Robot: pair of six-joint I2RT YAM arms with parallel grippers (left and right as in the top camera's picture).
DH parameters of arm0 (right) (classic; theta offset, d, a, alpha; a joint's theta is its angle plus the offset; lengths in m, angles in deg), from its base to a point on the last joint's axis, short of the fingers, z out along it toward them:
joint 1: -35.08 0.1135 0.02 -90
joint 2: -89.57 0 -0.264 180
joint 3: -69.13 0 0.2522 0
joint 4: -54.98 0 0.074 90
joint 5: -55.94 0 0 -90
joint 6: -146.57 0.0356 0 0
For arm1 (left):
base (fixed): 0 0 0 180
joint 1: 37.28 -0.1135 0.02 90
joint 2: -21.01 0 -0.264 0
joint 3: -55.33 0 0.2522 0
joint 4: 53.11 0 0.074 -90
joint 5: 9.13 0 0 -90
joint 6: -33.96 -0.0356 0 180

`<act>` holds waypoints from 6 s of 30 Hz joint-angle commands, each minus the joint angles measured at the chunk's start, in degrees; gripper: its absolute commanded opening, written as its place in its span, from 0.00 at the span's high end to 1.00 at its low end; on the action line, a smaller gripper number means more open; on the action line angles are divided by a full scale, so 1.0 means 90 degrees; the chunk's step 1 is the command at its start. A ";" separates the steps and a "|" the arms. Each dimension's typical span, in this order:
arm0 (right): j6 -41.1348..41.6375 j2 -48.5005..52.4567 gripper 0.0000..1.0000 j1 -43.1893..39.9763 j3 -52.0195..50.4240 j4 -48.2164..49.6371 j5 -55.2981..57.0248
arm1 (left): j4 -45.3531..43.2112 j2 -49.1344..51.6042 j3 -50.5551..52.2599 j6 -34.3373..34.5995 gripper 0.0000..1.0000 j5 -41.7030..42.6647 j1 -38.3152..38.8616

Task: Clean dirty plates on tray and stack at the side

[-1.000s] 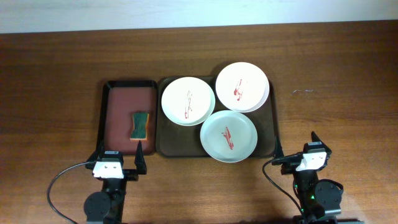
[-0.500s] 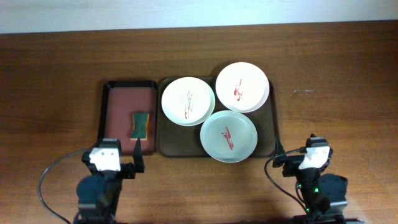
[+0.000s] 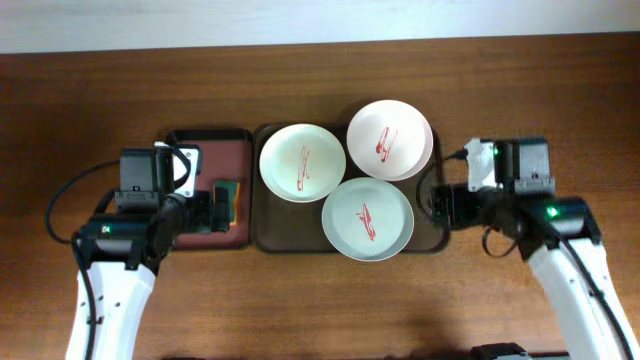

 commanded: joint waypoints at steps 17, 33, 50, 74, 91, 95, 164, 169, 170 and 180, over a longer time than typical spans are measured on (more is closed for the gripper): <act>-0.0046 0.0168 0.01 0.0051 0.0204 0.0007 -0.0478 | -0.1819 0.4136 -0.0143 -0.0073 0.55 0.0406 -0.0022; -0.0044 0.2788 0.73 0.0063 0.0202 0.0325 -0.1328 | -0.1773 0.4153 0.0036 -0.0070 1.00 0.0403 0.0010; 0.0748 0.3721 0.96 0.0396 -0.0102 0.0964 -0.1132 | -0.1804 0.4085 -0.0034 -0.0046 1.00 0.0478 0.0002; 0.0746 0.3721 0.96 0.0396 -0.0102 0.0957 -0.1137 | -0.3507 0.0177 -0.0457 0.0117 1.00 0.0452 0.0002; 0.0746 0.3721 0.96 0.0396 -0.0102 0.0957 -0.1137 | -0.3587 0.0185 -0.0454 0.0114 1.00 0.0449 0.0002; 0.0746 0.3721 0.96 0.0396 -0.0102 0.0957 -0.1137 | -0.3351 0.0483 -0.0454 0.0114 1.00 0.0449 0.0002; 0.0743 0.3721 0.96 0.0396 -0.0102 0.0857 -0.1137 | -0.1445 0.3682 -0.0585 0.0087 1.00 -0.0527 0.0117; 0.0741 0.3721 0.96 0.0396 -0.0102 0.0860 -0.1137 | -0.1562 0.4325 -0.0585 0.0085 0.43 -0.0488 0.0131; 0.0741 0.3721 0.96 0.0396 -0.0102 0.0857 -0.1137 | -0.1678 0.4325 -0.0585 0.0085 0.41 -0.0512 0.0126; 0.0743 0.3721 0.96 0.0396 -0.0102 0.0857 -0.1137 | -0.2310 0.4728 -0.0585 0.0095 0.60 -0.0435 0.0129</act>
